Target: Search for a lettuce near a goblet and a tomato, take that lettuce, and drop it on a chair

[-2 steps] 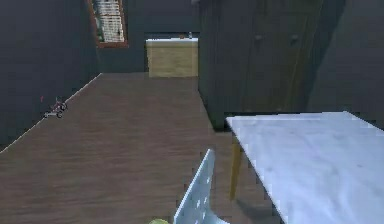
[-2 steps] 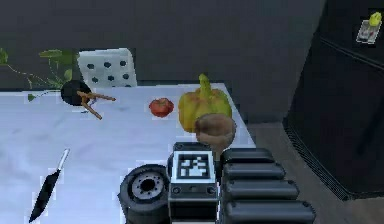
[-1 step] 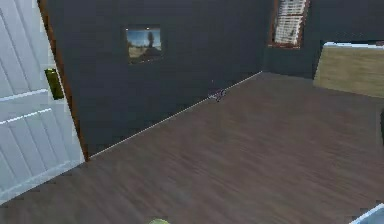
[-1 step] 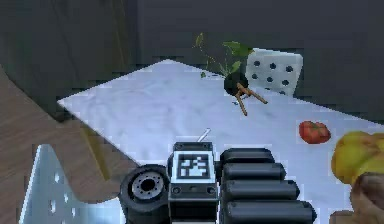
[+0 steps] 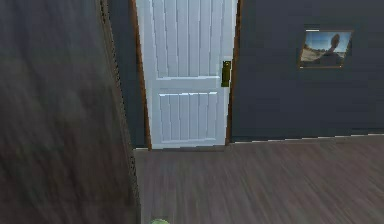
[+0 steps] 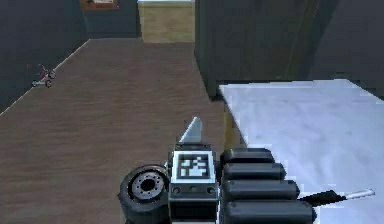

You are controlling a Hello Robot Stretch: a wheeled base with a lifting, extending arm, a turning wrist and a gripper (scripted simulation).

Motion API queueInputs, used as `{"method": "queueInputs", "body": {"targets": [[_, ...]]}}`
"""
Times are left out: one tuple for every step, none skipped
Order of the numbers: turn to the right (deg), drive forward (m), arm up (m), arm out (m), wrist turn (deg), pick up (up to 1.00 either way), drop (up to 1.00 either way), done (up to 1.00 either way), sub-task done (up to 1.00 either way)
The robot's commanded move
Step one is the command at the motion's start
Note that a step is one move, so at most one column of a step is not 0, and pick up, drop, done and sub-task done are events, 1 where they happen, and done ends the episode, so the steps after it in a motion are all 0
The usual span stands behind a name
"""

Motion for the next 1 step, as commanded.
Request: {"method": "queueInputs", "body": {"targets": [[-12.0,0.0,0.0,0.0,0.0,0.0,0.0,0.0,0.0]]}}
